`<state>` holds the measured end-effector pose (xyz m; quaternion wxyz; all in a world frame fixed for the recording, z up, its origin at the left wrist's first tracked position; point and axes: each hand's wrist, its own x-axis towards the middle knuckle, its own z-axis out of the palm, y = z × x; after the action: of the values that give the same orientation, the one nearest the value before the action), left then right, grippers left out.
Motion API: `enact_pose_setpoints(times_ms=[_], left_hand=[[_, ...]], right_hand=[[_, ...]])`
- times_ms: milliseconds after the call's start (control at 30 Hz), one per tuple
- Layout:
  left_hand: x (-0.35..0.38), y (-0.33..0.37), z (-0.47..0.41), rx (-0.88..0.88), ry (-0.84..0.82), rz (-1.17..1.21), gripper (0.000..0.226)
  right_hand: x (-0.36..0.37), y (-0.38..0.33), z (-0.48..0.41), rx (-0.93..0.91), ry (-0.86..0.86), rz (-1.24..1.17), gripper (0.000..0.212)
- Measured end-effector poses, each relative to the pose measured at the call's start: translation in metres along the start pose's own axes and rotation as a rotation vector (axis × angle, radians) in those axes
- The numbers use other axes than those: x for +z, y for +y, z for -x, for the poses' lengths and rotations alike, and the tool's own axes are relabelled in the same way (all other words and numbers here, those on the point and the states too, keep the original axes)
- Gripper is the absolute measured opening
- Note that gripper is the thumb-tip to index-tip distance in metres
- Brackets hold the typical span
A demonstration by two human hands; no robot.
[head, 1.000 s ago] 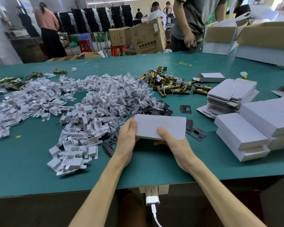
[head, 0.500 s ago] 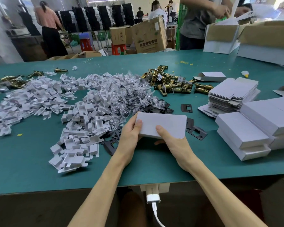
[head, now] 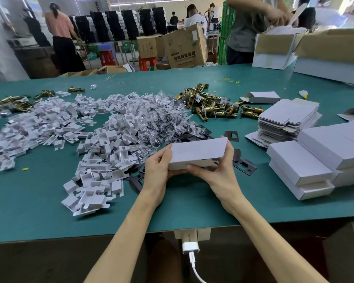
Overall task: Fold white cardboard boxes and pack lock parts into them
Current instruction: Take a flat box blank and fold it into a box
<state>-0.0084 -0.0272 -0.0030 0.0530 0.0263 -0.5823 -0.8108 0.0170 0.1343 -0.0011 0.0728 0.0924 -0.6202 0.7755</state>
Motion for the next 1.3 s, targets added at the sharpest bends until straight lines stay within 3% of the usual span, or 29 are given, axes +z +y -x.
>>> enact_pose_setpoints(times_ms=[200,467,633,733,900,1100,1300], left_hand=[[0.001,0.003,0.004,-0.002,-0.039,-0.055,0.024],[0.011,0.004,0.011,0.035,-0.221,-0.208,0.034],[0.011,0.0,0.012,0.158,-0.371,-0.359,0.045],[0.01,-0.002,0.011,0.26,-0.341,-0.456,0.04],[0.005,-0.006,0.008,0.219,-0.189,-0.362,0.036],[0.003,-0.01,-0.002,0.084,0.029,-0.089,0.036],[0.005,-0.01,-0.004,0.02,-0.012,-0.119,0.024]], right_hand=[[0.001,-0.005,0.002,0.018,0.015,-0.06,0.067],[-0.001,-0.002,-0.001,0.013,0.051,-0.069,0.063],[-0.004,-0.001,-0.002,0.005,0.147,-0.045,0.066],[-0.004,-0.003,0.0,-0.009,0.114,0.021,0.049],[-0.002,0.003,-0.004,0.043,0.073,0.182,0.026],[-0.019,-0.012,-0.075,-0.065,0.131,0.631,0.026],[-0.045,-0.018,-0.208,-0.089,-0.031,1.319,0.044]])
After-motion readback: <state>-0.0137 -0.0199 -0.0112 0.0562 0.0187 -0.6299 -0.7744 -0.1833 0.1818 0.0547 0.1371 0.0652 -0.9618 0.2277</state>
